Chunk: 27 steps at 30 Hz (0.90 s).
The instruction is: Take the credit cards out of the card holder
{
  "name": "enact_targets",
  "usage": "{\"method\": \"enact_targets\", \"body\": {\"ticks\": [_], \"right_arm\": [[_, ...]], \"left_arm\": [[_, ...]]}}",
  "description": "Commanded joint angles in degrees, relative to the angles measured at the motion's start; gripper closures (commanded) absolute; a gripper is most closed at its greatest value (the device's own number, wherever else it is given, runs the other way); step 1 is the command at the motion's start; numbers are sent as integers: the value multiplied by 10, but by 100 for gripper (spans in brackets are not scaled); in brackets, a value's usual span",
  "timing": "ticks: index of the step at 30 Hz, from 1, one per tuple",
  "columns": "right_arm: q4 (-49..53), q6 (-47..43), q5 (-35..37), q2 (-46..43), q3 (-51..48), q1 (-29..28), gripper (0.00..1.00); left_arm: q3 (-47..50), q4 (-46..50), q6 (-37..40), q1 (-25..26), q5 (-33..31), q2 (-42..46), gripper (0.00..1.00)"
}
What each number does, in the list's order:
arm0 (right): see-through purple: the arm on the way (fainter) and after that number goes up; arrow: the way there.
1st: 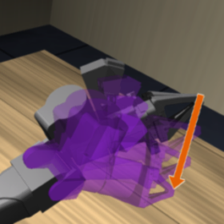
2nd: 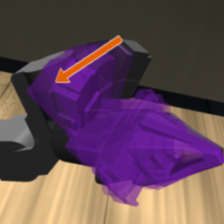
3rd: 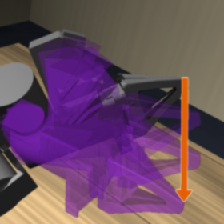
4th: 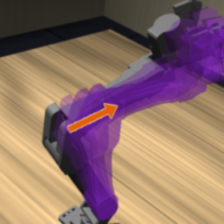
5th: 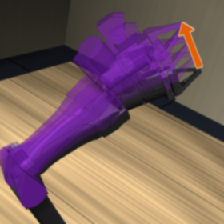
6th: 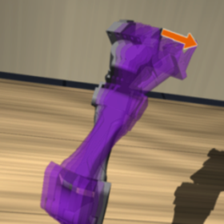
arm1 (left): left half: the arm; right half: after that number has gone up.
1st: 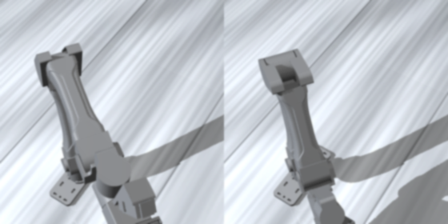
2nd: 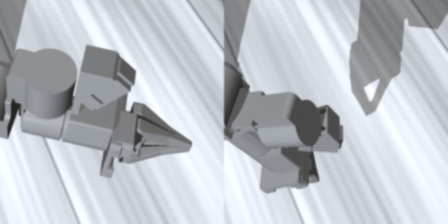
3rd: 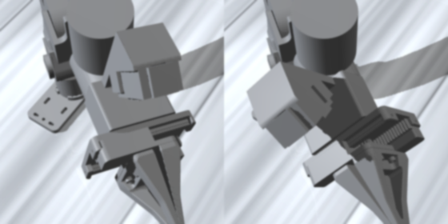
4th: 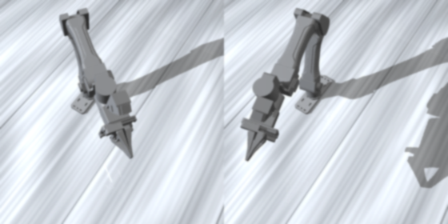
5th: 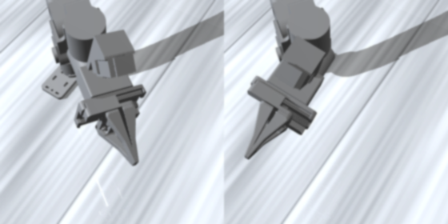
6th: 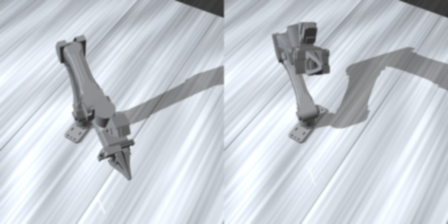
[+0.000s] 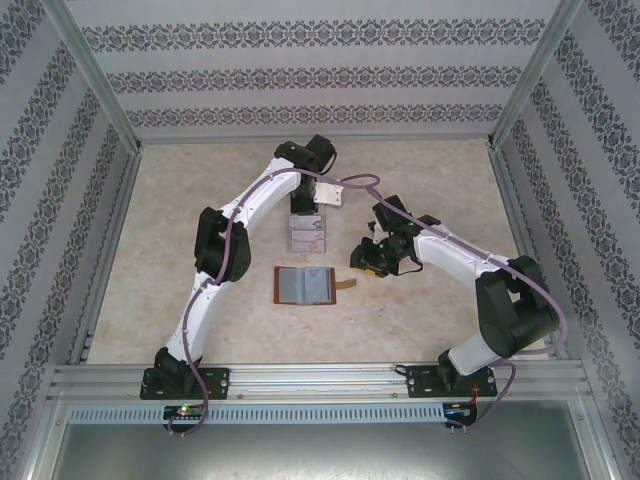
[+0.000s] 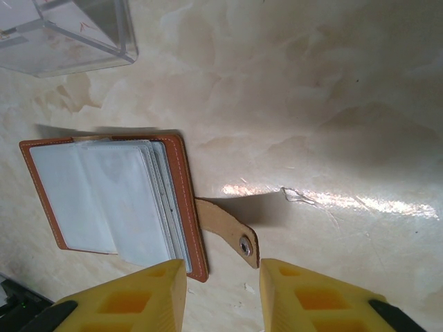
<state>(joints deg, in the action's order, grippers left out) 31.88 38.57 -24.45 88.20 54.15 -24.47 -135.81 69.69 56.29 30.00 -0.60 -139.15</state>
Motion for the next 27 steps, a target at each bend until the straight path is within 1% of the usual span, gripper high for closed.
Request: {"method": "enact_targets", "body": {"ticks": [1, 10, 20, 27], "right_arm": [[-5, -5, 5, -13, -7, 8, 65], [-6, -6, 4, -15, -9, 7, 65], [-6, -7, 4, -19, -8, 8, 65], [-5, -6, 6, -26, -8, 6, 65]], "left_arm": [[-6, 3, -11, -2, 10, 7, 84], [8, 29, -28, 0, 40, -4, 83], [26, 31, -40, 2, 48, -4, 83], [26, 28, -51, 3, 57, 13, 83]]}}
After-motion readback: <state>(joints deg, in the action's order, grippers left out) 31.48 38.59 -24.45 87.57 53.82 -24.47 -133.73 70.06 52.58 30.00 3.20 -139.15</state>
